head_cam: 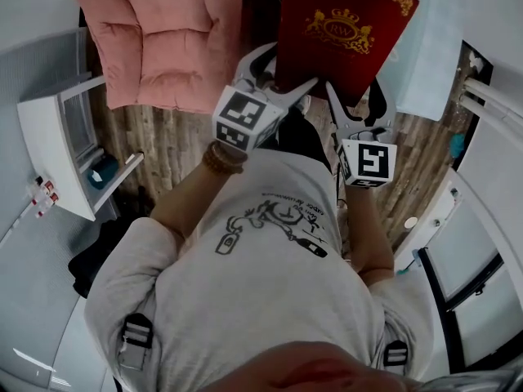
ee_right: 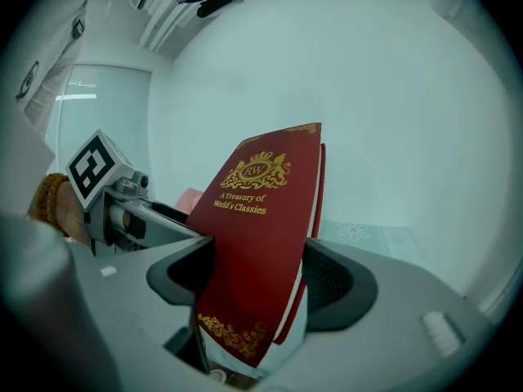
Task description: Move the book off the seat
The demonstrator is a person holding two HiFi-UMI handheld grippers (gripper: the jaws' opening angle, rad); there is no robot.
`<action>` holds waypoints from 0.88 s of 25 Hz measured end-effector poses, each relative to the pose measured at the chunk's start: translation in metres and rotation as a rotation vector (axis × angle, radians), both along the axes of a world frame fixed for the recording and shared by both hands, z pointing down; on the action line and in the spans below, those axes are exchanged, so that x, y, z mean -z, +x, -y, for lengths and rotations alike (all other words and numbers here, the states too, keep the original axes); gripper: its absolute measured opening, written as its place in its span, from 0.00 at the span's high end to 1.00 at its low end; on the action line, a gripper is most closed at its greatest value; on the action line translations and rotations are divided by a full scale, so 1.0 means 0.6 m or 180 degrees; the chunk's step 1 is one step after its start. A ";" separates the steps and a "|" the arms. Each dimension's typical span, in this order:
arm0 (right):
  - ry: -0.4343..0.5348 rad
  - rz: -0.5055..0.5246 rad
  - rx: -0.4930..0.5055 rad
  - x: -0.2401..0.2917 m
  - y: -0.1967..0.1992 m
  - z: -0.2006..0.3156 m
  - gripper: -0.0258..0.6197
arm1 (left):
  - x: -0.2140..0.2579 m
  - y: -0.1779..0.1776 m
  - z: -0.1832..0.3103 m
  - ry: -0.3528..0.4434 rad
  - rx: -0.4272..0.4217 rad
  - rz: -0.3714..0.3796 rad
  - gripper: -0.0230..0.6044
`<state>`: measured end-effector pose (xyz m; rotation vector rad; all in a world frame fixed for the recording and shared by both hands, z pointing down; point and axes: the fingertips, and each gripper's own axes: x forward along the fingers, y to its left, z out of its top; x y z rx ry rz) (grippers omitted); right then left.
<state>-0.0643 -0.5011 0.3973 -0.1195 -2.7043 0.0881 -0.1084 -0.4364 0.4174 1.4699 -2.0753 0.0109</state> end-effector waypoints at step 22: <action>-0.0376 -0.0654 0.0012 -0.332 -0.076 0.069 0.43 | -0.325 -0.071 0.063 -0.0312 -0.0031 -0.0473 0.38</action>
